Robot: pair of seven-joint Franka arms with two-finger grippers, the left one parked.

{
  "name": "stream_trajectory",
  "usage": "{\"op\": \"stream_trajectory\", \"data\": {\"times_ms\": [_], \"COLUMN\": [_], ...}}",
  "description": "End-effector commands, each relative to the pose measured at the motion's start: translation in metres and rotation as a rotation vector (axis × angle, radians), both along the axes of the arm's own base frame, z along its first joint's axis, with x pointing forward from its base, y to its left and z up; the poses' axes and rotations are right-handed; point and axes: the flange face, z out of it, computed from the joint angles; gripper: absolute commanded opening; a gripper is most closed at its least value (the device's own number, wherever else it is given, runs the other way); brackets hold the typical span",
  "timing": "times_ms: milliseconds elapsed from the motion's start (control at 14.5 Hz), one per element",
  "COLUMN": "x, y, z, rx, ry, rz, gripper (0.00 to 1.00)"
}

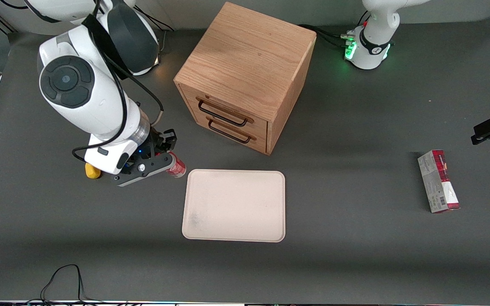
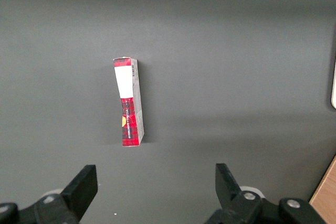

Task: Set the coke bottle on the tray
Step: 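Carry the bottle over to the white tray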

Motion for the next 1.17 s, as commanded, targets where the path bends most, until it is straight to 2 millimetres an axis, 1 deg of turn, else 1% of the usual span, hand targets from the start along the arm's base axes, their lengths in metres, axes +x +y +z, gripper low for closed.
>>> {"op": "stream_trajectory", "data": {"times_ms": [0, 275, 413, 550, 894, 1101], "x": [0.024, 0.055, 0.064, 0.069, 0.079, 0.081], "y": [0.002, 0.003, 0.007, 0.012, 0.018, 0.018], "z": [-0.028, -0.089, -0.121, -0.146, -0.191, -0.211], "rx": [0.001, -0.024, -0.039, -0.038, -0.029, -0.034], "ry": [-0.031, -0.062, -0.066, -0.06, -0.066, -0.054], "rz": [-0.033, -0.039, -0.033, -0.034, -0.035, -0.035], "gripper": [0.0, 0.0, 0.0, 0.0, 0.0, 0.0]}}
